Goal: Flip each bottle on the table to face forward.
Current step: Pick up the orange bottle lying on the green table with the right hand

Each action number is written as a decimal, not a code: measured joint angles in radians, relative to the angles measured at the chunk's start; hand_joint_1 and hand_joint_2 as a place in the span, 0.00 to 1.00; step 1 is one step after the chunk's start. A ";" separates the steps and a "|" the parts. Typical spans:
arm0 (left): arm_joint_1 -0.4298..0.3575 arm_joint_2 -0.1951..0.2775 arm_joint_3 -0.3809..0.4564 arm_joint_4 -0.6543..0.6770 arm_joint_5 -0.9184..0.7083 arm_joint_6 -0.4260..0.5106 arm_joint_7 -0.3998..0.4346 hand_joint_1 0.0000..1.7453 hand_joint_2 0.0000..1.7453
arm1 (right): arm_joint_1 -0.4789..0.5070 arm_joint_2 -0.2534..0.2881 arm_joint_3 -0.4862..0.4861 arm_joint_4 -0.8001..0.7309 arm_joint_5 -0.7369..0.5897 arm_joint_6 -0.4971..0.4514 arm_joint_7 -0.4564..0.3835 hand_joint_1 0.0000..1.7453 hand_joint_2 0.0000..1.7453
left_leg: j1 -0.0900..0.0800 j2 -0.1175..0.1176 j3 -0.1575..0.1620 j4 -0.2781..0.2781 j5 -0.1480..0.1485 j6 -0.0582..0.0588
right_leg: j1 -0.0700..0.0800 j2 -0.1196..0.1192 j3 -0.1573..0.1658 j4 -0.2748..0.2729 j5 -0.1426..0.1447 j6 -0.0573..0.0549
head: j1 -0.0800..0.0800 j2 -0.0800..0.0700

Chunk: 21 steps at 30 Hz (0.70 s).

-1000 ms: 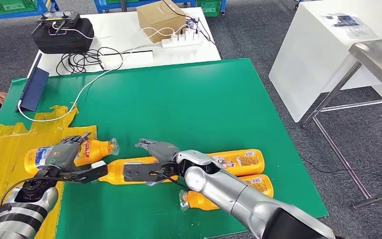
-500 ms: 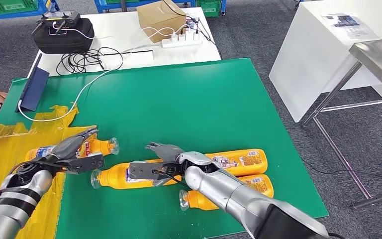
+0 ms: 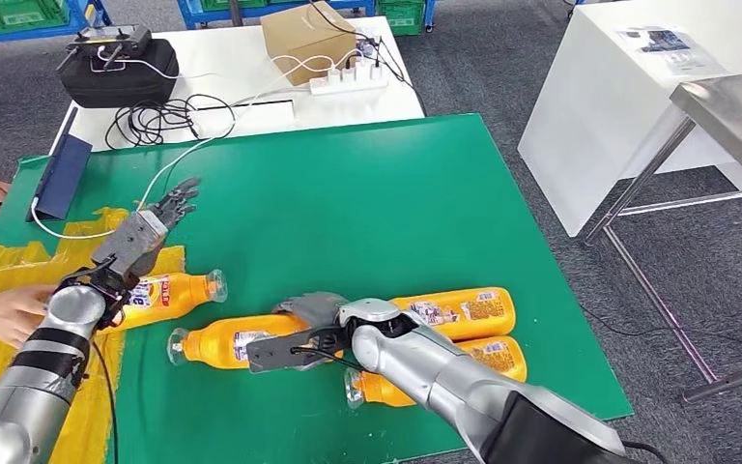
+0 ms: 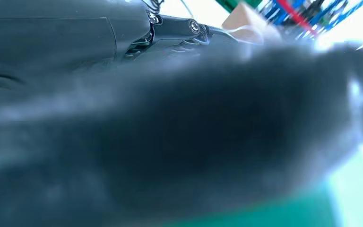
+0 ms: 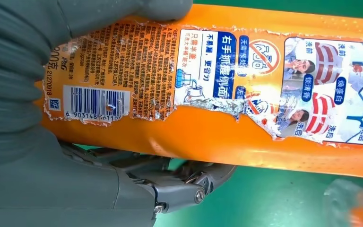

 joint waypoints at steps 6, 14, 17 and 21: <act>0.021 -0.040 0.093 -0.057 0.096 -0.019 0.028 0.00 0.00 | 0.000 0.001 0.008 0.014 -0.005 -0.001 -0.010 1.00 1.00 | 0.000 0.000 0.002 0.000 0.000 0.000 | 0.000 0.001 0.002 0.000 0.000 0.000 | 0.000 0.000; 0.054 -0.083 0.198 -0.125 0.268 -0.017 0.078 0.00 0.00 | 0.003 -0.002 0.008 0.018 -0.019 -0.026 -0.011 1.00 1.00 | 0.000 -0.001 0.002 0.000 0.000 0.000 | 0.000 0.001 0.003 0.000 0.000 0.000 | 0.000 0.000; 0.073 -0.092 0.231 -0.162 0.307 -0.003 0.088 0.00 0.00 | 0.009 -0.003 -0.004 0.019 -0.052 -0.080 -0.004 1.00 1.00 | 0.000 -0.001 0.002 0.000 0.000 0.000 | 0.000 0.001 0.003 0.000 0.000 0.000 | 0.000 0.000; 0.172 -0.094 0.308 -0.285 0.414 0.044 0.118 0.00 0.00 | 0.070 0.004 -0.113 -0.022 -0.240 -0.286 -0.090 1.00 1.00 | 0.000 0.001 0.000 -0.001 0.000 0.000 | 0.000 0.002 0.002 0.001 0.000 0.000 | 0.000 0.000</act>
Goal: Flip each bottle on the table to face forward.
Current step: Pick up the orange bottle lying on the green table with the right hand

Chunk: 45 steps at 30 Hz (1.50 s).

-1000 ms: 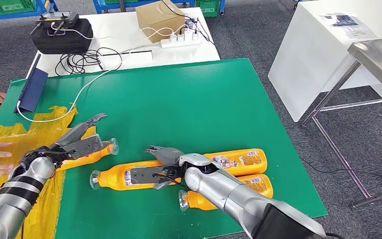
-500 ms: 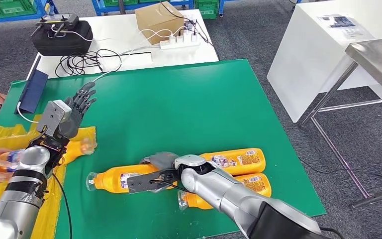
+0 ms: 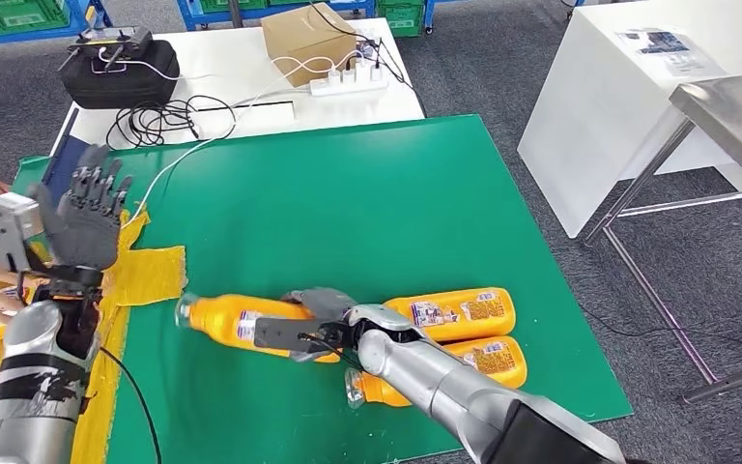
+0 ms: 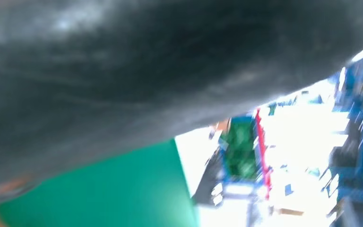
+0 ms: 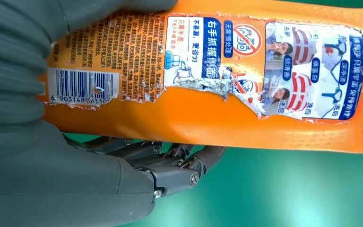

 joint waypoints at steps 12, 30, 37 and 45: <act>0.269 -0.044 0.164 -0.338 0.099 -0.035 0.073 0.00 1.00 | 0.302 0.013 -0.393 -0.575 -0.218 -0.120 -0.146 1.00 1.00 | -0.001 -0.006 -0.012 0.000 0.000 0.000 | 0.000 -0.005 -0.011 0.000 -0.001 0.000 | 0.000 0.000; 0.396 -0.067 -0.058 -0.480 0.209 -0.213 0.156 0.00 1.00 | 0.319 0.013 -0.275 -0.665 -0.020 0.036 -0.034 1.00 1.00 | -0.001 -0.006 -0.013 0.000 0.000 0.000 | 0.000 -0.005 -0.011 0.000 -0.001 0.000 | 0.000 0.000; 0.412 -0.063 -0.132 -0.498 0.200 -0.228 0.141 0.00 1.00 | 0.278 0.013 -0.154 -0.620 -0.002 0.066 -0.011 1.00 1.00 | 0.000 -0.006 -0.013 0.000 0.000 0.000 | 0.000 -0.005 -0.011 0.000 -0.001 0.000 | 0.000 0.000; 0.420 -0.051 -0.173 -0.499 0.181 -0.234 0.128 1.00 1.00 | 0.250 0.017 -0.064 -0.597 -0.006 0.079 0.002 1.00 1.00 | 0.000 -0.007 -0.013 0.000 0.000 0.000 | 0.000 -0.006 -0.011 0.000 -0.001 0.000 | 0.000 0.000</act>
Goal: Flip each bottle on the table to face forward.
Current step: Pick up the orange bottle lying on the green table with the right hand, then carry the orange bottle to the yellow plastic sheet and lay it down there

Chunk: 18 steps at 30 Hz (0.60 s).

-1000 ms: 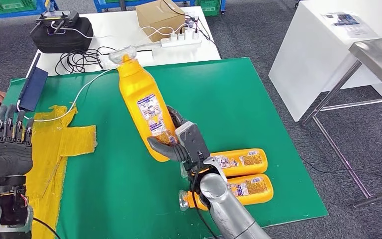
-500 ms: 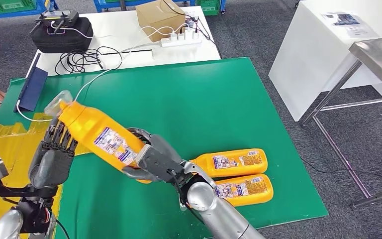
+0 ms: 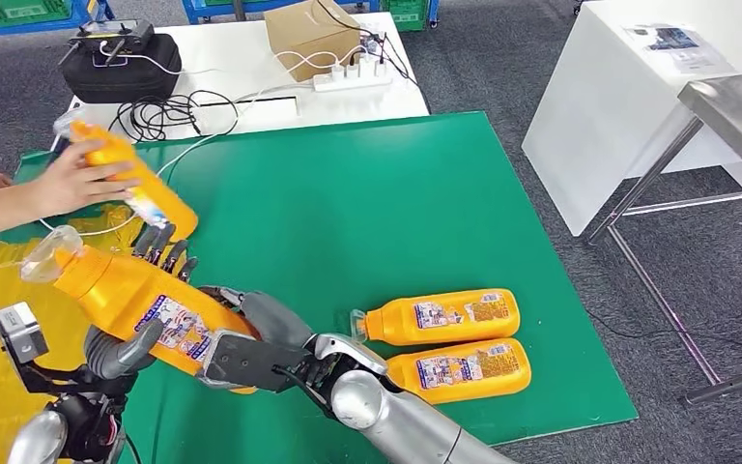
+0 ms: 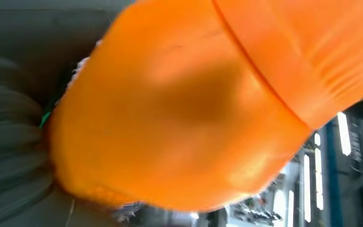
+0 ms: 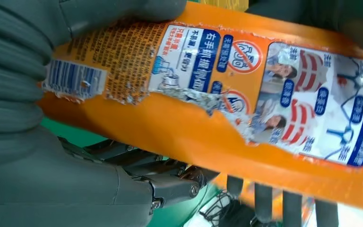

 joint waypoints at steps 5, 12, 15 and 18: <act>0.008 0.010 -0.015 -0.006 -0.017 -0.010 -0.025 1.00 1.00 | -0.006 -0.003 0.019 0.004 -0.011 -0.004 0.006 1.00 1.00 | 0.000 0.000 0.000 0.000 0.000 0.000 | 0.000 0.000 0.000 0.000 0.000 0.000 | 0.000 0.000; 0.010 0.018 -0.019 -0.007 -0.037 -0.012 -0.040 1.00 1.00 | -0.008 -0.006 0.027 0.008 -0.011 -0.007 0.006 1.00 1.00 | 0.000 0.000 0.000 0.000 0.000 0.000 | 0.000 0.000 0.000 0.000 0.000 0.000 | 0.000 0.000; 0.010 0.019 -0.021 -0.008 -0.076 0.004 -0.066 1.00 1.00 | -0.008 -0.007 0.030 0.010 -0.010 -0.015 0.006 0.50 1.00 | 0.000 0.000 0.000 0.000 0.000 0.000 | 0.000 0.000 0.000 0.000 0.000 0.000 | 0.000 0.000; 0.011 0.018 -0.026 -0.029 -0.303 0.137 -0.154 1.00 1.00 | -0.003 -0.013 0.028 0.006 0.027 -0.062 0.004 0.00 1.00 | 0.000 0.000 0.000 0.000 0.000 0.000 | 0.000 0.000 0.000 0.000 0.000 0.000 | 0.000 0.000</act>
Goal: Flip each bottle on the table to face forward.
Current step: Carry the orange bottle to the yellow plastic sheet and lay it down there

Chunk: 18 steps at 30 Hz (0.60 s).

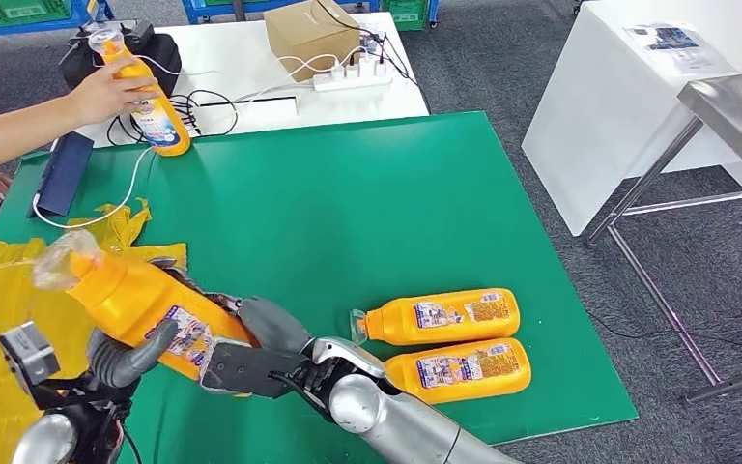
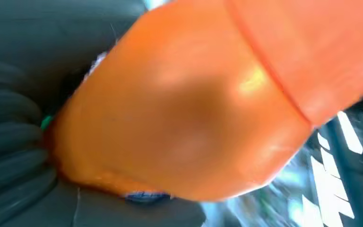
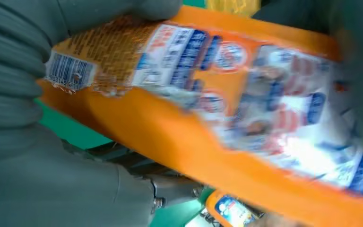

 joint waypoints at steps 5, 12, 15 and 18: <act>0.023 -0.006 -0.027 -0.083 -0.808 0.510 -0.059 1.00 1.00 | 0.053 -0.031 -0.038 -0.101 0.157 -0.095 0.000 0.00 0.00 | -0.001 0.000 0.000 0.000 -0.001 0.000 | -0.001 0.000 0.000 0.000 0.000 0.000 | 0.000 0.000; 0.071 0.046 0.039 -0.039 -1.372 0.830 0.141 1.00 1.00 | 0.096 -0.163 -0.089 -0.290 0.175 0.006 0.003 0.00 0.50 | 0.000 0.000 0.000 0.000 -0.001 0.000 | 0.000 0.000 -0.001 0.000 0.000 0.000 | 0.000 0.000; 0.091 0.071 0.067 0.015 -1.420 0.844 0.180 1.00 1.00 | 0.111 -0.224 -0.103 -0.346 0.153 0.037 -0.003 0.00 1.00 | -0.001 0.000 0.000 0.000 -0.001 0.000 | 0.000 0.000 -0.001 0.000 0.000 0.000 | 0.000 0.000; 0.101 0.100 0.096 0.084 -1.469 0.831 0.231 1.00 1.00 | 0.135 -0.297 -0.107 -0.400 0.119 0.078 -0.004 0.00 1.00 | -0.001 -0.001 0.000 0.000 -0.001 0.000 | -0.001 0.000 0.000 0.000 0.000 0.000 | 0.000 0.000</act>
